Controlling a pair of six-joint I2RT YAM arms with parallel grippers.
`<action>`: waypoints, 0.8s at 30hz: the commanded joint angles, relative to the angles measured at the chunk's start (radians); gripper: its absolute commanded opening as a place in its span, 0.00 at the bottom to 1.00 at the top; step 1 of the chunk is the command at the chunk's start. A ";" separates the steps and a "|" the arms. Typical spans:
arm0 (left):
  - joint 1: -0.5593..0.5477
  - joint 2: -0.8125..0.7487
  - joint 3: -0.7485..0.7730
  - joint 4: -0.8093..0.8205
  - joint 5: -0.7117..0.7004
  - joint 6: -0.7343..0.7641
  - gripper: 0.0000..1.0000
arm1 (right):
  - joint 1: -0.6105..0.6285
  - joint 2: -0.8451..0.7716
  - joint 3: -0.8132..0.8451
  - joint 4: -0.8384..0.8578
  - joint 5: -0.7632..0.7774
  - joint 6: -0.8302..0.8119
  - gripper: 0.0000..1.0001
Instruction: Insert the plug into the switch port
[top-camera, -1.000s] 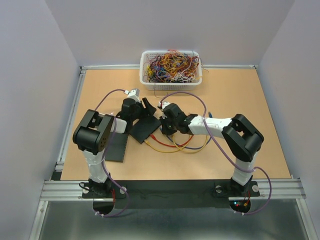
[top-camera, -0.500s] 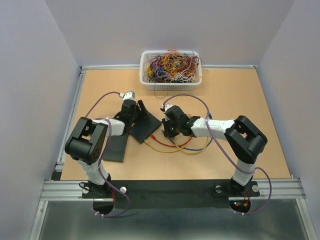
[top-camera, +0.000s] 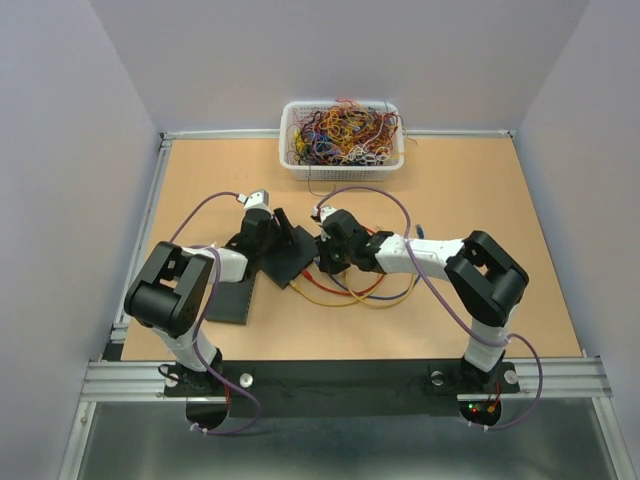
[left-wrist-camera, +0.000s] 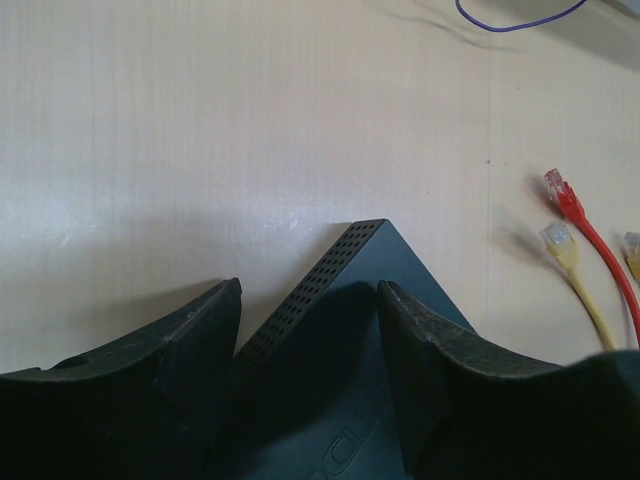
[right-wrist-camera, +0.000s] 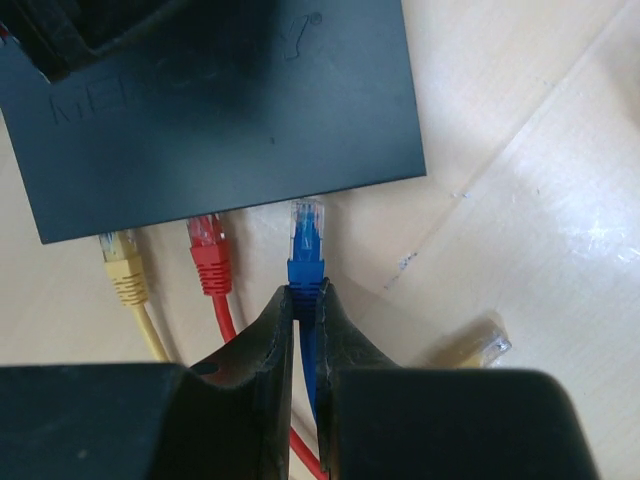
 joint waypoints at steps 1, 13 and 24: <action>-0.015 0.053 -0.030 -0.081 0.062 -0.012 0.68 | 0.013 0.031 0.072 0.042 -0.005 -0.006 0.00; -0.015 0.094 -0.013 -0.066 0.093 0.000 0.66 | 0.014 0.065 0.103 0.042 0.008 -0.009 0.01; -0.015 0.112 -0.003 -0.063 0.110 0.008 0.65 | 0.023 0.083 0.117 0.042 0.006 -0.012 0.00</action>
